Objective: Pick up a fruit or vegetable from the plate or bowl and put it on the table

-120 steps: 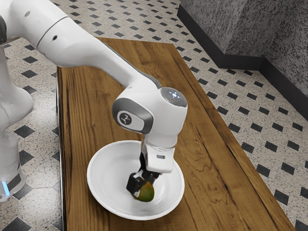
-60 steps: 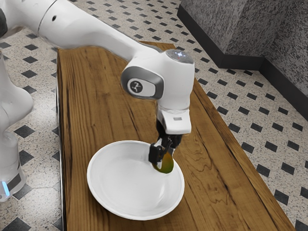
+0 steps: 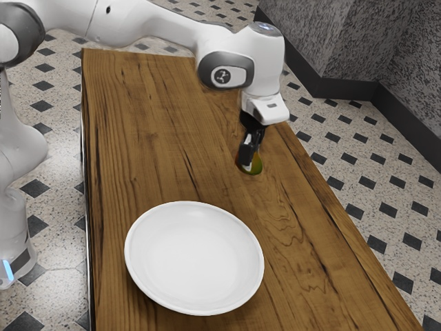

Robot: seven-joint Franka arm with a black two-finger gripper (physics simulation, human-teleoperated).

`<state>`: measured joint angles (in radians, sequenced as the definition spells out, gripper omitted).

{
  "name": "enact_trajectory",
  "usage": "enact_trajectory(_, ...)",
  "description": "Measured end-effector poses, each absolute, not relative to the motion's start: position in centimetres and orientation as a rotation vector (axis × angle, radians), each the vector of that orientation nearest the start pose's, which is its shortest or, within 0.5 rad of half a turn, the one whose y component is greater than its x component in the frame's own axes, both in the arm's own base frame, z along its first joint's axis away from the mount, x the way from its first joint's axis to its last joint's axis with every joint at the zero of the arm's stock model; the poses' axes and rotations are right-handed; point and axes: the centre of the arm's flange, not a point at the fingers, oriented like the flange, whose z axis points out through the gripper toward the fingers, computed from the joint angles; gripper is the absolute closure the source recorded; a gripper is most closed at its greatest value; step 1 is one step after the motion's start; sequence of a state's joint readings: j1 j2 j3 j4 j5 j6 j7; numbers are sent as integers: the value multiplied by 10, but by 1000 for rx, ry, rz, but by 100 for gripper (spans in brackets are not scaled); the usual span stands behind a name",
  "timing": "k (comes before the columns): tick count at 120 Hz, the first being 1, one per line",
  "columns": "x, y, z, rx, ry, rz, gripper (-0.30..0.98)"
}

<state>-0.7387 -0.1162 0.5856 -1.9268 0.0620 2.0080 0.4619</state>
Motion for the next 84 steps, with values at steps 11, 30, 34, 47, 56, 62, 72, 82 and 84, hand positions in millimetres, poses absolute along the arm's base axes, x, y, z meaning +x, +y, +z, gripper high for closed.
enact_trajectory(11,559,-28,544,-2955,869,-259,50)
enact_trajectory(30,568,-1,533,-2944,821,-218,49)
enact_trajectory(34,569,0,533,-2942,823,-217,49)
enact_trajectory(47,569,1,533,-2935,842,-216,49)
enact_trajectory(56,569,-2,533,-2931,860,-215,39)
enact_trajectory(62,569,-4,533,-2931,875,-213,28)
enact_trajectory(72,569,-8,532,-2930,900,-210,16)
enact_trajectory(82,569,-12,532,-2927,922,-209,9)
enact_trajectory(84,569,-12,532,-2926,925,-209,8)
